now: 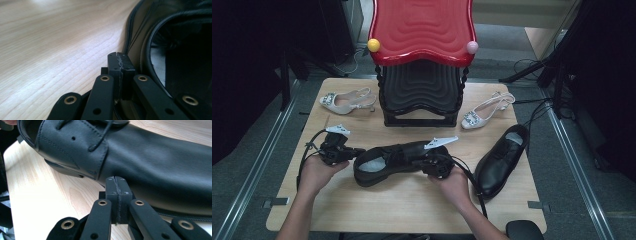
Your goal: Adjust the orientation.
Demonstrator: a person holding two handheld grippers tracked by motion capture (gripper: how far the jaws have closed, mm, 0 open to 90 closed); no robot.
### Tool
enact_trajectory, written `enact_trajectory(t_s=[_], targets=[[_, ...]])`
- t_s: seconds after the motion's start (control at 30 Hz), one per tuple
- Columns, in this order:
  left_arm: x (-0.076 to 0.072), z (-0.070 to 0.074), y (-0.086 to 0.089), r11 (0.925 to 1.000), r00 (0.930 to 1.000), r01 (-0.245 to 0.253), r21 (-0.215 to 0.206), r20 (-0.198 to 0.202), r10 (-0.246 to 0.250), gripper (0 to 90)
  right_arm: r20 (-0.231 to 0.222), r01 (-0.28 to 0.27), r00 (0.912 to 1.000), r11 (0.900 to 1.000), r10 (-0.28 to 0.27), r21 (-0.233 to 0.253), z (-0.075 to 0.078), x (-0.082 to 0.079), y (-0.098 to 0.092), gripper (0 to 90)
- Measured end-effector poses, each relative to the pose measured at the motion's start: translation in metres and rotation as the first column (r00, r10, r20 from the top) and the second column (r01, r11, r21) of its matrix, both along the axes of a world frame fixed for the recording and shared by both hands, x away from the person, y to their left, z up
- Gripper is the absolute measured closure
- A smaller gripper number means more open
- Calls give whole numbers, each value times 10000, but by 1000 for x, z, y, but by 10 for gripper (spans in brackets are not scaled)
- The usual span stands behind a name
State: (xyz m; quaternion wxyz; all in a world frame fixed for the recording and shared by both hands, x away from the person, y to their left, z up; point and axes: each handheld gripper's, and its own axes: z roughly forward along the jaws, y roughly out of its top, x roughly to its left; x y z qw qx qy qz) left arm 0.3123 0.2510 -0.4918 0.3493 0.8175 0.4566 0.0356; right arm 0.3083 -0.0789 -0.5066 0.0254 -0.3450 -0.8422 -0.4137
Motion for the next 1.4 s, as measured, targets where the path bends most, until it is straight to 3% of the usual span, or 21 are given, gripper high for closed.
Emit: enact_trajectory(t_s=[0.2, 0.47, 0.6, 0.8, 1.1, 1.27, 1.4], targets=[[-8, 1, 1, 9999, 9999, 26, -170, -148, -28, 900, -20, 8, 10000, 9999, -8, -139, 0, 4, 3, 900], [-24, 1, -7, 9982, 9979, 541, -264, -348, -550, 900, -16, -28, 10000, 9994, 28, -352, 1, 12, 1, 900], [-28, 0, -16, 9946, 9945, 844, -601, -567, -879, 900, -46, 13, 10000, 9991, -15, -426, 3, 20, 1, 900], [-29, -3, -28, 9935, 9925, 977, -584, -681, -1016, 900, -118, 119, 9999, 9998, -121, -138, 1, 23, 5, 900], [-30, -4, -33, 9912, 9909, 1029, -838, -784, -1095, 900, 71, 206, 9998, 9994, -204, -275, 2, 24, 6, 900], [-33, -4, -47, 9896, 9892, 1294, -622, -615, -1333, 900, 185, 557, 9983, 9979, -551, -333, 2, 29, 3, 900], [-34, -4, -56, 9872, 9868, 1418, -734, -689, -1468, 900, 281, 696, 9973, 9969, -686, -365, 3, 34, 2, 900]])
